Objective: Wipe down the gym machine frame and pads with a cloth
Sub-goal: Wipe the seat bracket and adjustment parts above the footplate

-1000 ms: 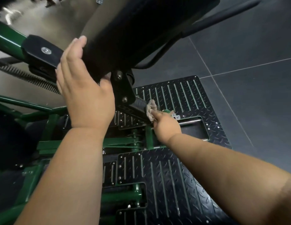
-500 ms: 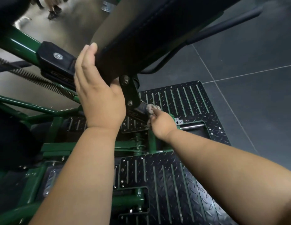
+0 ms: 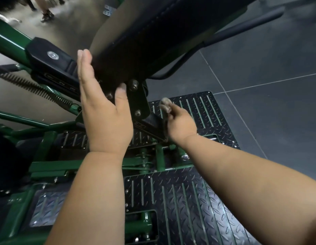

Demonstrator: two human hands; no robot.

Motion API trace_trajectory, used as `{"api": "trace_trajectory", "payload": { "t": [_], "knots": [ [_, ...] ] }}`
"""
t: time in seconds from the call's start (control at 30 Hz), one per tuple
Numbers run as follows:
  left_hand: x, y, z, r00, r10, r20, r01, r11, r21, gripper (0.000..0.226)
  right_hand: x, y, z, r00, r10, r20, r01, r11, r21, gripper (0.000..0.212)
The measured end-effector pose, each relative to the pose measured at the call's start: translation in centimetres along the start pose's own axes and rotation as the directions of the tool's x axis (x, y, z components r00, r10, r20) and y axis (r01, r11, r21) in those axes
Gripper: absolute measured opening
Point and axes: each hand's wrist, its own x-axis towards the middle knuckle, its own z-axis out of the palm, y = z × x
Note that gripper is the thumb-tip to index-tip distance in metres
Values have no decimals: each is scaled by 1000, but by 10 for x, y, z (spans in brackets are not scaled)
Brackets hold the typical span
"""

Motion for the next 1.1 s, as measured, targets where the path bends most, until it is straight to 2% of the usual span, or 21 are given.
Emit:
{"api": "trace_trajectory", "payload": {
  "t": [0.1,0.3,0.33,0.4,0.43,0.53,0.63,0.73,0.8,0.87,0.9,0.97,1.0,1.1],
  "knots": [
    [-8,-9,5,1000,1,-4,0,999,49,84,-1,-7,22,976,-134,171,143,989,-41,46],
    [-47,-33,11,988,-133,-76,144,977,158,83,-21,25,14,970,-197,144,237,899,-368,45],
    [-50,-37,12,985,-155,-71,166,968,186,83,-23,26,12,977,-176,122,210,898,-386,49],
    [-54,-44,15,974,-217,-64,225,958,175,83,-28,23,14,990,-128,51,137,943,-303,52],
    [-55,-47,17,966,-254,-57,259,954,149,83,-30,16,15,989,-145,17,145,965,-218,52],
    [-59,-54,22,958,-285,-29,286,944,166,77,-35,-20,25,958,-285,39,279,953,116,53],
    [-59,-59,20,959,-282,-24,279,933,227,71,-37,-16,36,942,-328,63,325,944,60,51],
    [-59,-57,18,955,-298,10,287,926,244,76,-48,24,26,977,-168,128,179,980,-83,57],
    [-59,-54,20,954,-300,23,286,927,242,82,-51,32,20,988,-108,113,127,977,-174,56],
    [-64,-52,23,956,-293,8,286,938,193,85,-46,17,20,995,-93,44,98,987,-124,54],
    [-68,-52,26,953,-301,-24,301,945,130,85,-43,4,21,992,-129,-1,129,990,-65,55],
    [-77,-55,33,912,-390,-129,390,920,-27,79,-42,-17,27,973,-229,-39,231,970,68,57],
    [-80,-58,37,866,-473,-162,462,881,-100,74,-44,-19,28,967,-253,1,252,964,86,57],
    [-84,-69,43,731,-679,-65,658,727,-195,64,-47,6,25,983,-130,128,141,987,-80,60]
  ]
}}
